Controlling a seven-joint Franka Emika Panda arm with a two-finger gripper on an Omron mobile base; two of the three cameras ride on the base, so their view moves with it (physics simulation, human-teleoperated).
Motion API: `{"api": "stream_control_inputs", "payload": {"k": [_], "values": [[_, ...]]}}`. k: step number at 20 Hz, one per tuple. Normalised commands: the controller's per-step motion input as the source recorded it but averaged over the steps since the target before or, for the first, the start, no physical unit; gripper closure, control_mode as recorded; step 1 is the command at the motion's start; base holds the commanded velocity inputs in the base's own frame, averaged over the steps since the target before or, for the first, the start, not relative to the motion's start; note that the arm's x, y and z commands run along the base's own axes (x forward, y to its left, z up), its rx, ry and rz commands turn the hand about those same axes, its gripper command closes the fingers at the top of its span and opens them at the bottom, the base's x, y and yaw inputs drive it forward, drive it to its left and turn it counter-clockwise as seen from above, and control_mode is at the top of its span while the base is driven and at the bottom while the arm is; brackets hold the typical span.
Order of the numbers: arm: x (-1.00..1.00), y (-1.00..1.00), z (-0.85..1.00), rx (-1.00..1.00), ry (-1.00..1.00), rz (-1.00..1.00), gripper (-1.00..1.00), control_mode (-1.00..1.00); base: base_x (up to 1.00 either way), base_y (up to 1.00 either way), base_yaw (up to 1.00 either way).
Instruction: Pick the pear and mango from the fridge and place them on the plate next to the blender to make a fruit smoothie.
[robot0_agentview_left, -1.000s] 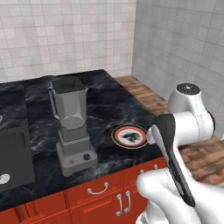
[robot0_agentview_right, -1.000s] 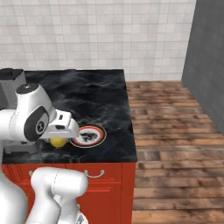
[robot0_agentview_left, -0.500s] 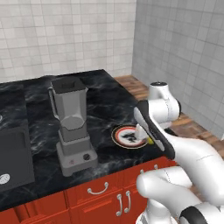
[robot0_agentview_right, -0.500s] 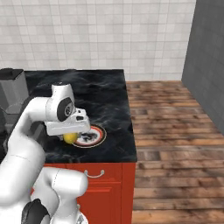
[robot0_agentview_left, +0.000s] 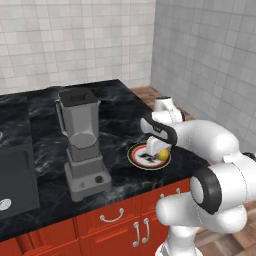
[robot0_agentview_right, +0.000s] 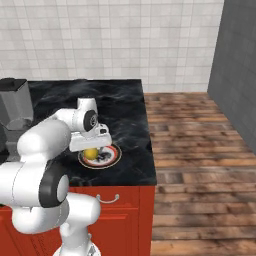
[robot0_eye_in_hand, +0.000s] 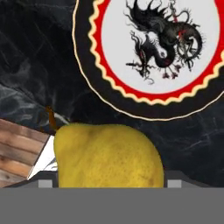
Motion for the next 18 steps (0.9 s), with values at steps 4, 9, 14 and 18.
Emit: {"api": "stream_control_inputs", "payload": {"k": [4,9,14,18], "values": [[0.61,0.00,-0.41,0.00,0.00,0.08,1.00,-1.00,0.00,0.00,0.00],[0.32,0.00,-0.56,0.00,-0.03,0.06,1.00,-1.00,0.00,0.00,0.00],[0.19,0.00,-0.34,0.00,-0.08,0.00,1.00,-1.00,0.00,0.00,0.00],[0.15,0.00,-0.09,0.00,-0.15,0.00,1.00,-1.00,0.00,0.00,0.00]]}}
